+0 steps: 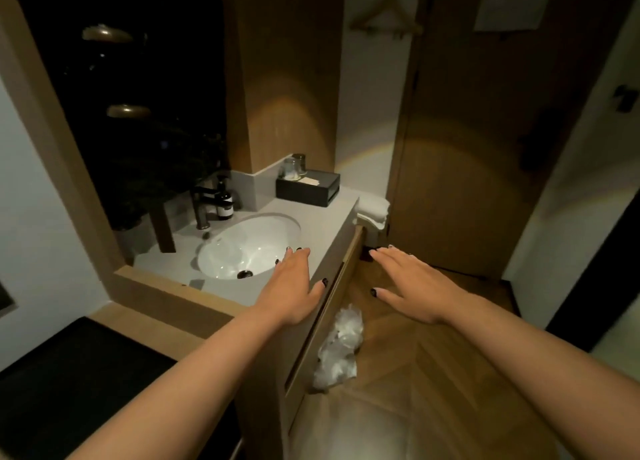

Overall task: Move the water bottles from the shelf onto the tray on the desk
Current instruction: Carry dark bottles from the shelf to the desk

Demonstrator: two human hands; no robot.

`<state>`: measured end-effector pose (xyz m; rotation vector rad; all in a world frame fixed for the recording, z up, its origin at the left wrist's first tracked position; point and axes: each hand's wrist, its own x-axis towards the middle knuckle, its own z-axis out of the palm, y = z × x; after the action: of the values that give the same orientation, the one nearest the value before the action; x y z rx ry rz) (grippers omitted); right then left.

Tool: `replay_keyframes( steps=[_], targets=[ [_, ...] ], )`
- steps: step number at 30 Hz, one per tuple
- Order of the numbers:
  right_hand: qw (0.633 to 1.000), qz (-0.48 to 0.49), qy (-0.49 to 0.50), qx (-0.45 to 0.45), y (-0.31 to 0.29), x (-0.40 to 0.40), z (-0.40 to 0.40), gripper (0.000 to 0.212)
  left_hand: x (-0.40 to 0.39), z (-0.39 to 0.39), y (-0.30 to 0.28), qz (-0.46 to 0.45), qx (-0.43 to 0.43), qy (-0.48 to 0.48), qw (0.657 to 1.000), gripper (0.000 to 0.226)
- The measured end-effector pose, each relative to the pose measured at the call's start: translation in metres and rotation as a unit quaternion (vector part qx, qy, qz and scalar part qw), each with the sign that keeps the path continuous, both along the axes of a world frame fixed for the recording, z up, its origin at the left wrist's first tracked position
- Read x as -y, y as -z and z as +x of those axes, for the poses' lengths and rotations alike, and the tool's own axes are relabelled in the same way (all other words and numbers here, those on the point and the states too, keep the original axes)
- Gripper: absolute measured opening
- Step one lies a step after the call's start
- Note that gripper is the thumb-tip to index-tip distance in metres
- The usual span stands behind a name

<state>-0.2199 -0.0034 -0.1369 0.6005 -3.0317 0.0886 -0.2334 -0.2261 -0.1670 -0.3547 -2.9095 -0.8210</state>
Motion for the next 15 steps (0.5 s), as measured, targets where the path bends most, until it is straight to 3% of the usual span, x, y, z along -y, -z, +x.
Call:
replay_keyframes(
  steps=[8, 15],
  targets=[
    [0.989, -0.051, 0.121, 0.060, 0.032, -0.058, -0.067, 0.072, -0.048, -0.068, 0.012, -0.037, 0.020, 0.029, 0.999, 0.070],
    [0.987, -0.078, 0.124, 0.065, 0.054, -0.072, -0.177, 0.071, -0.075, -0.187, 0.035, -0.050, 0.053, 0.044, 0.996, 0.071]
  ],
)
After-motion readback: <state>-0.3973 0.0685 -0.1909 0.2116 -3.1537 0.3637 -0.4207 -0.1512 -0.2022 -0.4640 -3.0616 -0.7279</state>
